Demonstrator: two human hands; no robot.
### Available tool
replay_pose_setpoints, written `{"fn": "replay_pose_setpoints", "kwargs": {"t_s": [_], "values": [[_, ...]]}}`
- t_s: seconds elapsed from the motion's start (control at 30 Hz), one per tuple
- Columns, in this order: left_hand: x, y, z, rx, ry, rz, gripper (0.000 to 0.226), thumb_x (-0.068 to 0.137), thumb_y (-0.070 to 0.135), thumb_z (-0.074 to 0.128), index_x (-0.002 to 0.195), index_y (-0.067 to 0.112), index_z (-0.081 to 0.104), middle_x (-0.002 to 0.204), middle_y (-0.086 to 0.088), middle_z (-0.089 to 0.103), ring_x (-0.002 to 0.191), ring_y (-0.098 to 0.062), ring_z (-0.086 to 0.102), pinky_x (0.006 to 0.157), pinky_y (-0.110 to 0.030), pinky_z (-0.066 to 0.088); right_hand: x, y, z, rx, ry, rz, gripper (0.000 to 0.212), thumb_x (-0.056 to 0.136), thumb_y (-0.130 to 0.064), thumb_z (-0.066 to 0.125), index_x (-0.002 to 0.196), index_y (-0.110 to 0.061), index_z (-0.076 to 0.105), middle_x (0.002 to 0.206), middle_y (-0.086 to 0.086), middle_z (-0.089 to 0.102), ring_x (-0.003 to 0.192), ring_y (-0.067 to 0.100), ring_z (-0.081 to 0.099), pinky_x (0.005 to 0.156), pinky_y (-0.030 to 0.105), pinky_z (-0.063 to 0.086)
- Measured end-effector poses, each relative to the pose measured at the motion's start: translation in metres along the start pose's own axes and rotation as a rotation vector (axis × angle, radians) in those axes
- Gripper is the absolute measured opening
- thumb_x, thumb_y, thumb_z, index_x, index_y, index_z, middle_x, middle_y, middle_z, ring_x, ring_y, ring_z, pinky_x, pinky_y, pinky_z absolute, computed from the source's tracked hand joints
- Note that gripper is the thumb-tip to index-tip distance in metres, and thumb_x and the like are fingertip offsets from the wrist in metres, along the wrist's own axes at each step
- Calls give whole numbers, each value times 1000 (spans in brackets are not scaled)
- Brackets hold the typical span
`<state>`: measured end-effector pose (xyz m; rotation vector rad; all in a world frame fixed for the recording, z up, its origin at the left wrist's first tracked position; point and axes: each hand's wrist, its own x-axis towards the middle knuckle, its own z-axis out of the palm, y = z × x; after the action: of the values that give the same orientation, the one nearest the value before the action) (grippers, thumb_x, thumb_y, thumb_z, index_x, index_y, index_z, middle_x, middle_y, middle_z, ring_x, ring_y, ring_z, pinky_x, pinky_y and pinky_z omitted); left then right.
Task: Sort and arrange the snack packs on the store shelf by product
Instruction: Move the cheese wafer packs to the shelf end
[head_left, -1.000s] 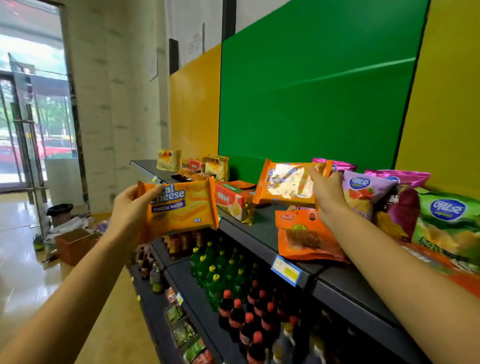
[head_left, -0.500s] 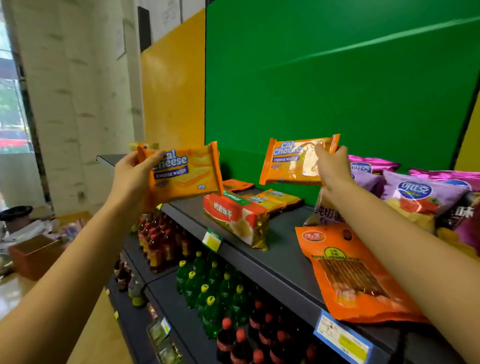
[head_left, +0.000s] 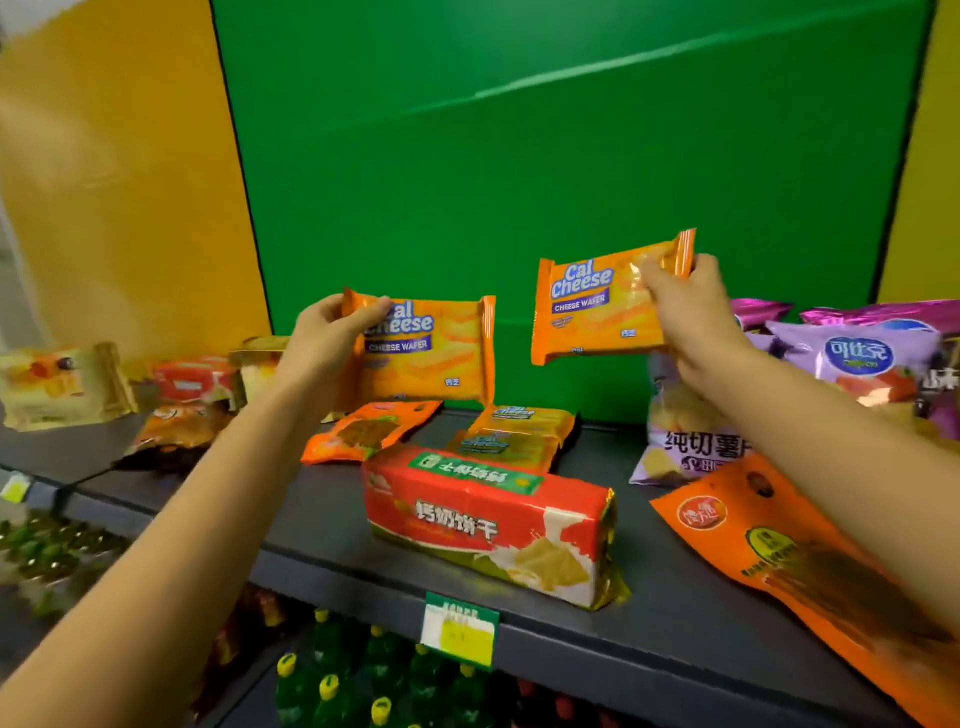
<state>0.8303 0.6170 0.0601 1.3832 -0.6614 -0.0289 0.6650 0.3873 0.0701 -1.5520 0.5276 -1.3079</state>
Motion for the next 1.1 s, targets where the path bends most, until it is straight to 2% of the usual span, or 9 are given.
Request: {"fn": "replay_pose_setpoints", "kwargs": {"t_s": [0.13,0.27,0.37,0.5,0.6,0.73,0.87,0.97,1.1], "values": [[28,-33,15,-22,-191,-95,9,87,17,61,79,14,57,62,2,66,46,-7,61,43,-24,52,-6,-1,13,-35,98,-36,18,91,-26,51,102,-18,39,105,5,53,98,26,57,92,46,49],[44,-73,26,-80,-382,-274,8,87,15,61,82,9,57,72,-9,68,59,-19,65,71,-39,57,-14,5,18,-84,138,-9,17,93,-26,49,103,-16,38,107,7,52,102,26,57,92,47,49],[52,-92,33,-75,-459,-353,10,88,14,59,80,7,57,53,-2,69,41,-11,63,45,-22,54,-18,11,22,-123,145,13,17,92,-27,50,103,-17,41,107,10,55,102,28,58,93,48,49],[64,-108,40,25,-555,-399,13,89,16,59,79,7,56,51,-2,68,39,-9,62,44,-21,53,-15,18,33,-89,146,76,16,92,-25,50,104,-16,44,104,8,56,89,21,58,79,39,53],[72,-119,40,226,-594,-307,19,87,21,61,74,10,54,64,-6,63,41,-7,57,46,-19,47,-8,27,44,-8,110,156,24,93,-23,50,113,-10,47,104,10,58,74,16,59,63,29,51],[75,-134,43,405,-615,-169,23,85,30,64,76,10,57,64,0,59,52,-6,52,45,-16,41,3,42,57,53,68,289,37,92,-21,51,123,-2,46,116,16,62,74,20,61,65,34,52],[78,-149,49,550,-612,-63,35,81,40,66,91,8,61,73,2,61,65,-8,56,54,-20,42,14,58,71,49,74,376,31,91,-16,52,118,-2,47,121,21,60,85,26,60,77,42,51],[78,-155,51,652,-532,20,40,79,44,67,96,9,57,85,-2,59,82,-19,55,64,-29,41,21,75,78,27,61,438,37,91,-13,53,122,7,49,115,21,62,70,24,59,66,38,52],[72,-161,51,604,-455,34,39,75,41,72,95,13,53,86,-3,60,82,-17,55,62,-25,39,28,102,88,-31,62,495,42,88,-16,58,122,8,50,120,23,60,94,29,62,76,44,52]]}}
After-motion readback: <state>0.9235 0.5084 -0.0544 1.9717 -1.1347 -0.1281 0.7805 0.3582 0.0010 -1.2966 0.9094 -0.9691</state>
